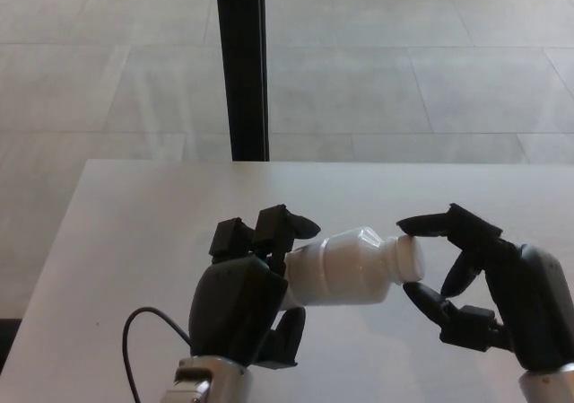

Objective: The robot uses its left hand to to lift the bottle kept on the middle of the desk and tilts it towards its right hand. It then uses its right hand to rotate its cap to open it and places the bottle and cap back on the desk

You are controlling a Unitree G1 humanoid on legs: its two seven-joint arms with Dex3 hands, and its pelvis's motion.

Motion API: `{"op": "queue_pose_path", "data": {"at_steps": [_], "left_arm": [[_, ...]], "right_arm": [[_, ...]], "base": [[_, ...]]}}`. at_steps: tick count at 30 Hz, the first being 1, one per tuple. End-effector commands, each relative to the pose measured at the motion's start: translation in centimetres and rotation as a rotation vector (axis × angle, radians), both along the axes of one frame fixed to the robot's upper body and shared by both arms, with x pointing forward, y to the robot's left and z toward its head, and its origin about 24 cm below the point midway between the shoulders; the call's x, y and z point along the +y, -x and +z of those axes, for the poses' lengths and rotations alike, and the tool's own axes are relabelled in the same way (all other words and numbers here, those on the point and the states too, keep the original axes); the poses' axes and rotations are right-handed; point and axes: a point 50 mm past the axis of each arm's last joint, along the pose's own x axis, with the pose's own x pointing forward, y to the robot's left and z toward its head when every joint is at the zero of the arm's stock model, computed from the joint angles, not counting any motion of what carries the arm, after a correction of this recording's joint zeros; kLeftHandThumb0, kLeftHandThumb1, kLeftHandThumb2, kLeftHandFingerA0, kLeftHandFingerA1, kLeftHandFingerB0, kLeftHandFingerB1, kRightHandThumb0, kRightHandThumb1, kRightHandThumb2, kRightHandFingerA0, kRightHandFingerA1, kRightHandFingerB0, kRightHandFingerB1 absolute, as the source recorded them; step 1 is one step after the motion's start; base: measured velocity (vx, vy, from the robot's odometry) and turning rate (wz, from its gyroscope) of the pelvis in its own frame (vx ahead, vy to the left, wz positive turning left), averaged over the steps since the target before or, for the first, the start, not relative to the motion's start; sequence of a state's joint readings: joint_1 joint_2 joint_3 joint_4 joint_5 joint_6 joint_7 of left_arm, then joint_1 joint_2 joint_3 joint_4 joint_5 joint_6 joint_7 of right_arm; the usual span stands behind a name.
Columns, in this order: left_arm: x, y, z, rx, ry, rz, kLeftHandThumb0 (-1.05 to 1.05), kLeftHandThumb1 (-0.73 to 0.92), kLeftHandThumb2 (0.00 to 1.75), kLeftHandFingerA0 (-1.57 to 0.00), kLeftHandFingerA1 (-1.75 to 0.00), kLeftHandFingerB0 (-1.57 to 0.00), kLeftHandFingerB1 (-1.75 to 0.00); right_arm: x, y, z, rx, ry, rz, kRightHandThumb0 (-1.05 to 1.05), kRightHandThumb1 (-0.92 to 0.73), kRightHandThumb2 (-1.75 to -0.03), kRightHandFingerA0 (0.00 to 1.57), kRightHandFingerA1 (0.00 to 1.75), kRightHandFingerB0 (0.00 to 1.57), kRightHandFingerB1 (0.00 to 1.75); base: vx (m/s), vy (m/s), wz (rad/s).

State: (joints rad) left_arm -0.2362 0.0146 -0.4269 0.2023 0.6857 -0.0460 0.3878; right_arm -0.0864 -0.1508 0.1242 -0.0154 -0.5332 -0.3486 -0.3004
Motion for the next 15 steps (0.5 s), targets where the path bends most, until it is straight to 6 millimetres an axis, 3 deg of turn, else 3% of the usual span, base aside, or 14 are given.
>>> {"op": "queue_pose_path", "data": {"at_steps": [1, 8, 12, 13, 15], "left_arm": [[0.3, 0.1, -0.2, -0.013, -0.016, -0.005, 0.19, 0.45, 1.34, -0.9, -1.75, -0.85, -1.51], [0.1, 0.0, -0.2, -0.016, -0.02, -0.018, 0.17, 0.49, 1.32, -0.9, -1.75, -0.84, -1.48], [0.0, 0.0, -0.2, -0.035, -0.027, -0.02, 0.18, 0.48, 1.33, -0.94, -1.75, -0.85, -1.48], [-0.1, -0.1, -0.3, -0.031, -0.016, -0.022, 0.13, 0.45, 1.42, -1.05, -1.75, -0.88, -1.44], [0.0, -0.1, -0.3, -0.031, -0.016, -0.018, 0.14, 0.44, 1.41, -1.05, -1.75, -0.88, -1.44]], "right_arm": [[-1.2, 0.8, 3.1, -0.394, 0.103, 0.076, -0.16, -0.65, -0.71, 0.86, 1.7, 0.82, 0.94], [-1.6, 1.4, 3.2, -0.403, 0.224, 0.207, -0.14, -0.58, -0.87, 0.85, 1.75, 0.81, 1.02], [-1.6, 1.6, 2.7, -0.401, 0.256, 0.266, -0.13, -0.59, -0.9, 0.83, 1.75, 0.83, 1.03], [-1.6, 1.7, 2.3, -0.386, 0.279, 0.293, -0.15, -0.58, -0.92, 0.8, 1.75, 0.83, 1.0], [-1.6, 1.7, 2.0, -0.376, 0.291, 0.311, -0.17, -0.6, -0.85, 0.8, 1.73, 0.84, 0.98]], "base": [[0.0, 0.0, 0.0], [0.0, 0.0, 0.0], [0.0, 0.0, 0.0], [0.0, 0.0, 0.0], [0.0, 0.0, 0.0]]}}
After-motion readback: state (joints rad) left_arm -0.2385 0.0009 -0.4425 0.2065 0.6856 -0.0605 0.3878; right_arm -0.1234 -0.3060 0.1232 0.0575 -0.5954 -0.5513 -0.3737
